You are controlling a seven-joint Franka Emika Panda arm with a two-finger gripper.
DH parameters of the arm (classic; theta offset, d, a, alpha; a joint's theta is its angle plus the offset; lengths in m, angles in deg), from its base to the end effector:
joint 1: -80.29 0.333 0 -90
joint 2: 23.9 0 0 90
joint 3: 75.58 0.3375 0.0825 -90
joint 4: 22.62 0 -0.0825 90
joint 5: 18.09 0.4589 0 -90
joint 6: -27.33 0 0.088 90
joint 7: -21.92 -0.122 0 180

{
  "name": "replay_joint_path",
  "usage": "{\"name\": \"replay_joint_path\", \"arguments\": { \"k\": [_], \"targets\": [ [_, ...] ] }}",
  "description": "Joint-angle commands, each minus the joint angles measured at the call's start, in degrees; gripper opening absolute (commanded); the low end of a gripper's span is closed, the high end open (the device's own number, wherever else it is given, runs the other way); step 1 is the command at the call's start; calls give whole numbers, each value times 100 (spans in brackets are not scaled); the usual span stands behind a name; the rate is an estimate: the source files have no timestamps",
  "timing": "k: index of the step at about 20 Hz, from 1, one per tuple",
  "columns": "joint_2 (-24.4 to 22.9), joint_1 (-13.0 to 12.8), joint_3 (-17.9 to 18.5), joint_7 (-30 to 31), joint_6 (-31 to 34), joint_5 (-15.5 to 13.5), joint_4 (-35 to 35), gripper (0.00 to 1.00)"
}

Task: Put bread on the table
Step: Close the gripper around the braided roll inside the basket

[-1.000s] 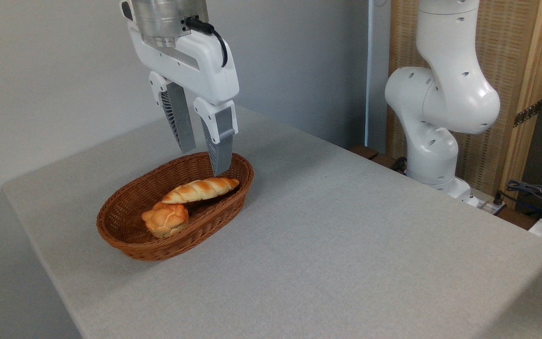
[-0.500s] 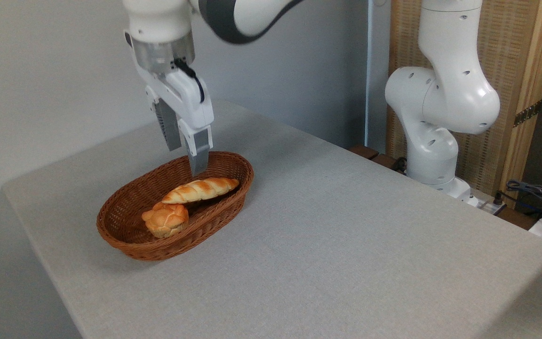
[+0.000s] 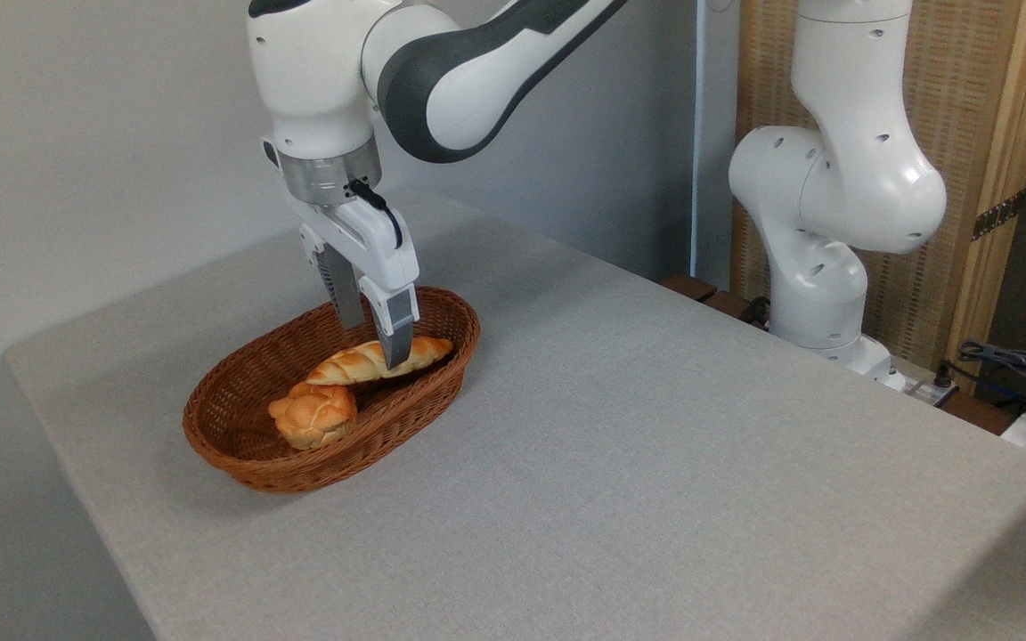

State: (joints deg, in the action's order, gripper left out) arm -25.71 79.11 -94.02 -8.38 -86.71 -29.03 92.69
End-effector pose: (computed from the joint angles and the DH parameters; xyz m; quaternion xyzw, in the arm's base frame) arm 0.5745 -0.2211 0.4446 0.9191 -0.3853 0.0117 0.0815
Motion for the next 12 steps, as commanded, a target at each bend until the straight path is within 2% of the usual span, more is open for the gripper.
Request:
{"name": "replay_joint_path", "arguments": {
  "k": [1, 4, 5, 7, 8, 9, 10, 12],
  "targets": [
    [48, -23, -36, -2, -179, 460, 45, 100],
    [198, -32, -132, 24, -381, 514, 45, 100],
    [233, -32, -133, 33, -443, 514, 45, 96],
    [286, -32, -141, 33, -513, 514, 45, 80],
    [320, -32, -141, 24, -540, 523, 45, 62],
    [356, -32, -141, 16, -575, 523, 45, 52],
    [356, -40, -141, 7, -575, 523, 45, 46],
    [356, -40, -141, -2, -566, 523, 45, 45]
  ]
}}
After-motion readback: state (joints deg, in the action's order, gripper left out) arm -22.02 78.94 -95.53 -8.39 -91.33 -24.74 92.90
